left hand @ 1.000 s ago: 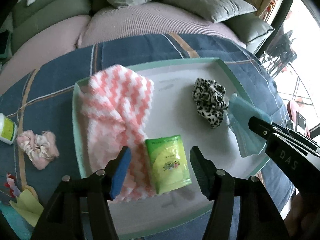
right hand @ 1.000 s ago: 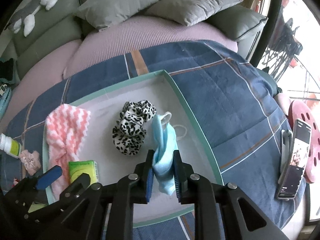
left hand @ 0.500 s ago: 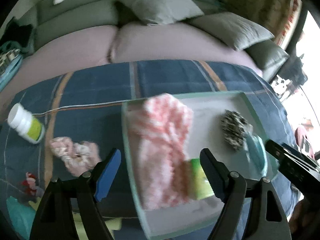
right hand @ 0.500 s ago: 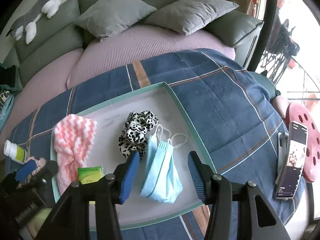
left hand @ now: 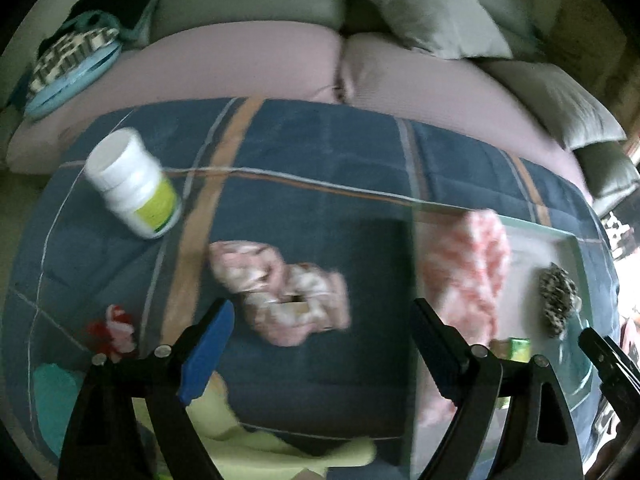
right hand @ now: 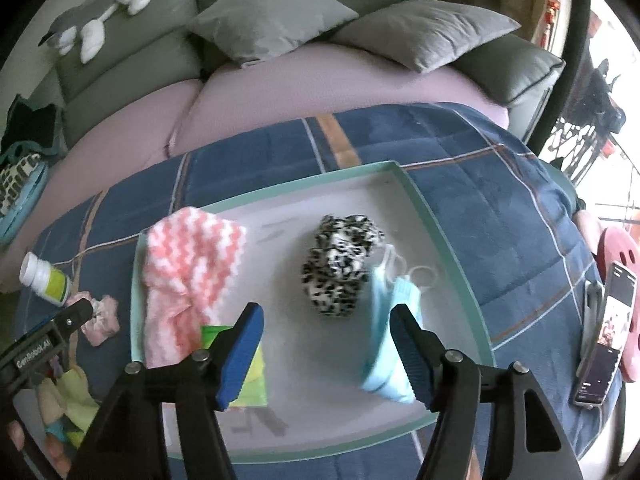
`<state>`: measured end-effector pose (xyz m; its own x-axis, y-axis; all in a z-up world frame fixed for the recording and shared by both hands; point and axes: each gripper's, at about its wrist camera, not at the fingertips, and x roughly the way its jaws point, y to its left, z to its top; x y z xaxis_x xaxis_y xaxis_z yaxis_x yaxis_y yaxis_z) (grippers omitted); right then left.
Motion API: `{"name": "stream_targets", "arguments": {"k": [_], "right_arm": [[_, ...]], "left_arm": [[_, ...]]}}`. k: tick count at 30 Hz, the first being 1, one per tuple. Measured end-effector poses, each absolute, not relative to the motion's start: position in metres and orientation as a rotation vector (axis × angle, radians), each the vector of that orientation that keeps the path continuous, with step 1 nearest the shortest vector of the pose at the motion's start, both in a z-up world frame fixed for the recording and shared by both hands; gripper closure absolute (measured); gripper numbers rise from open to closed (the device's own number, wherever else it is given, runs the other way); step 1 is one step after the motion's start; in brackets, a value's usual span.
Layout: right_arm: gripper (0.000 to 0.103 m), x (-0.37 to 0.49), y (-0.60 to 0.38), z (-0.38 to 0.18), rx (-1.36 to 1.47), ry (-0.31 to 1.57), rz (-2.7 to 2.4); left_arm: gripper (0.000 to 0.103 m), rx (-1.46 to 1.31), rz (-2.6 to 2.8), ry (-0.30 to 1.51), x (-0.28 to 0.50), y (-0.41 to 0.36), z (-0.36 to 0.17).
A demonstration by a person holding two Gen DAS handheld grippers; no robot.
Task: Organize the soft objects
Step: 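Move both open tools toward the pink floral scrunchie and red toy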
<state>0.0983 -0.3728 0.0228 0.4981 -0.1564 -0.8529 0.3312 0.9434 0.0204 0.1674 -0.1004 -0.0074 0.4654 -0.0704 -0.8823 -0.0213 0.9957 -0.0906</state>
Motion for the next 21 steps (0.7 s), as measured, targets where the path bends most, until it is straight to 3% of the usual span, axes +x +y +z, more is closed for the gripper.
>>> {"name": "stream_targets", "arguments": {"k": [13, 21], "right_arm": [[0.021, 0.110, -0.331, 0.023, 0.167, 1.010, -0.198], [0.019, 0.116, -0.292, 0.020, 0.138, 1.020, -0.095]], "left_arm": [[0.014, -0.185, 0.145, 1.029, 0.151, -0.019, 0.009], [0.014, -0.253, 0.201, 1.002, 0.136, 0.021, 0.012]]}}
